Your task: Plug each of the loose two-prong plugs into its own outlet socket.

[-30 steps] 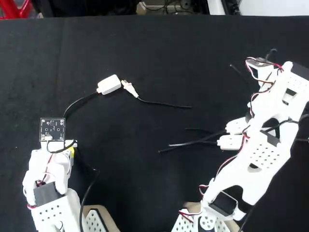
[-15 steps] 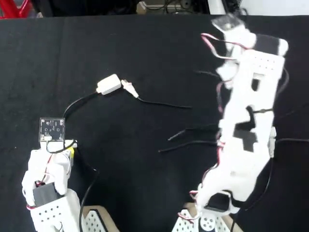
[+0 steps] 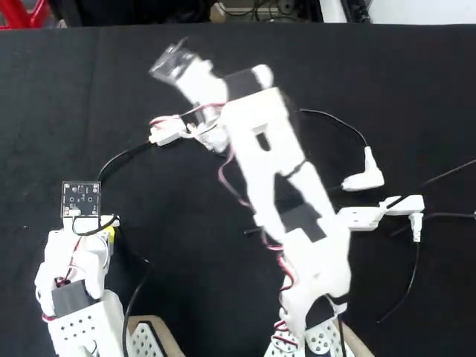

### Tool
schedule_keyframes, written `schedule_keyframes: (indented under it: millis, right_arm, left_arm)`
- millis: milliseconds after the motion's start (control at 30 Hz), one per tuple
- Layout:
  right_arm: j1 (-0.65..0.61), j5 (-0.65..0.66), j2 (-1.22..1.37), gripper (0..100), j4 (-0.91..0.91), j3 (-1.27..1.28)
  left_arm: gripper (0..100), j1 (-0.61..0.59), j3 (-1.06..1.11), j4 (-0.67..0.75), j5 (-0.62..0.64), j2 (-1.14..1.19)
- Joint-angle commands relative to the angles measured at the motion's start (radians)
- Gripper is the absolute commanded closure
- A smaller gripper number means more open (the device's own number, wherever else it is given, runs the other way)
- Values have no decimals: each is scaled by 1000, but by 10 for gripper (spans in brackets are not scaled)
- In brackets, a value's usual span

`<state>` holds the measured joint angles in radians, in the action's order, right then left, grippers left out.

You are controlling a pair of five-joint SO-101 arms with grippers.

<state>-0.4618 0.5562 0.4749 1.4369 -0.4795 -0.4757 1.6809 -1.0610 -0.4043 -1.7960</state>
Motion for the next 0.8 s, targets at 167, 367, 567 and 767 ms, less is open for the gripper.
schedule_keyframes:
  millis: [167, 367, 567, 767]
  right_arm:
    - [-77, -3, 35, 828, -376, 229]
    - [-55, -6, 77, 828, -489, 305]
    - [6, -3, 170, 829, -508, 234]
    - [11, -6, 226, 893, -508, 162]
  left_arm:
    - [805, 4, 19, 12, -11, -3]
    - [805, 4, 19, 12, -11, -3]
    - [805, 4, 19, 12, -11, -3]
    - [805, 4, 19, 12, -11, -3]
